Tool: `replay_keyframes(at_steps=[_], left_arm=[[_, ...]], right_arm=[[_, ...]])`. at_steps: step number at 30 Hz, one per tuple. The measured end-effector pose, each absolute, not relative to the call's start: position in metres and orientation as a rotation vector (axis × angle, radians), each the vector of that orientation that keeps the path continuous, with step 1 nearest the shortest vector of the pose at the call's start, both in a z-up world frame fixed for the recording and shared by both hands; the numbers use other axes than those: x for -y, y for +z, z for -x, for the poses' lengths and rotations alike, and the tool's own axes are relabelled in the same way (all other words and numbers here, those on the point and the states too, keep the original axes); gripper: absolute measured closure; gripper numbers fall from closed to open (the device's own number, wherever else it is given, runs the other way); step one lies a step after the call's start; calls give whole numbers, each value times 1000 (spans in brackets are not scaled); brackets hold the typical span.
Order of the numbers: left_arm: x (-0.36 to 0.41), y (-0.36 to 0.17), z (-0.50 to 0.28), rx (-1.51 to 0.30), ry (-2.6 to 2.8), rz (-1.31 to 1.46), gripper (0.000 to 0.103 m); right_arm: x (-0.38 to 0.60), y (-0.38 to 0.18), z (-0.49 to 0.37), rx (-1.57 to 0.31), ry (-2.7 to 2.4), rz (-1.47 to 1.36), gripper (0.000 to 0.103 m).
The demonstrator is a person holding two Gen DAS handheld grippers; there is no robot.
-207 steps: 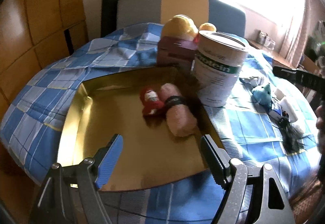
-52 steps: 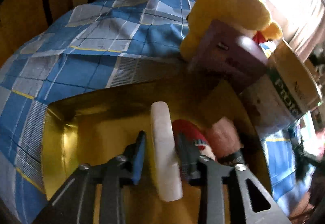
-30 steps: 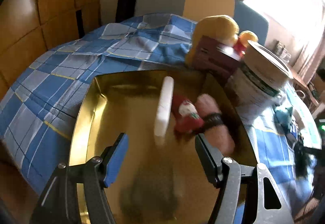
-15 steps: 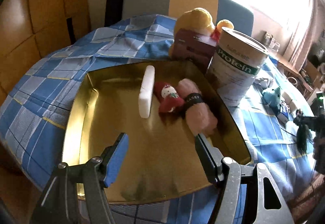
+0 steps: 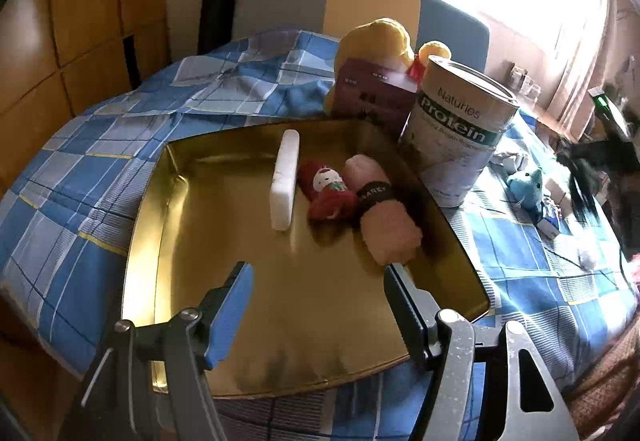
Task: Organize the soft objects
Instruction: 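Carry the black braid to the gold tray and release it from the right tool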
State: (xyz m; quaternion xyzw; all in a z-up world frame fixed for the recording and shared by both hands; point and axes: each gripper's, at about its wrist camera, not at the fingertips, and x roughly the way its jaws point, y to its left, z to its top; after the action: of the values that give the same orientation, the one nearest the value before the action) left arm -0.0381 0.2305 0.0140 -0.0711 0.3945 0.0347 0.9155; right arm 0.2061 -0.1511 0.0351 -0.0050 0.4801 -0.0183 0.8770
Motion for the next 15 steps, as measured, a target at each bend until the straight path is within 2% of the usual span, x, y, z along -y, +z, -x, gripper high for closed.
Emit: replay_keyframes(at_steps=[9,15], left_arm=[[-248,17,44,-802,82,188,35],[-261,15,46,-805,99,216,35]], right_arm=[[45,77,-293,-981,3,172,69],[-40,122,-321,-879,116,235,69]])
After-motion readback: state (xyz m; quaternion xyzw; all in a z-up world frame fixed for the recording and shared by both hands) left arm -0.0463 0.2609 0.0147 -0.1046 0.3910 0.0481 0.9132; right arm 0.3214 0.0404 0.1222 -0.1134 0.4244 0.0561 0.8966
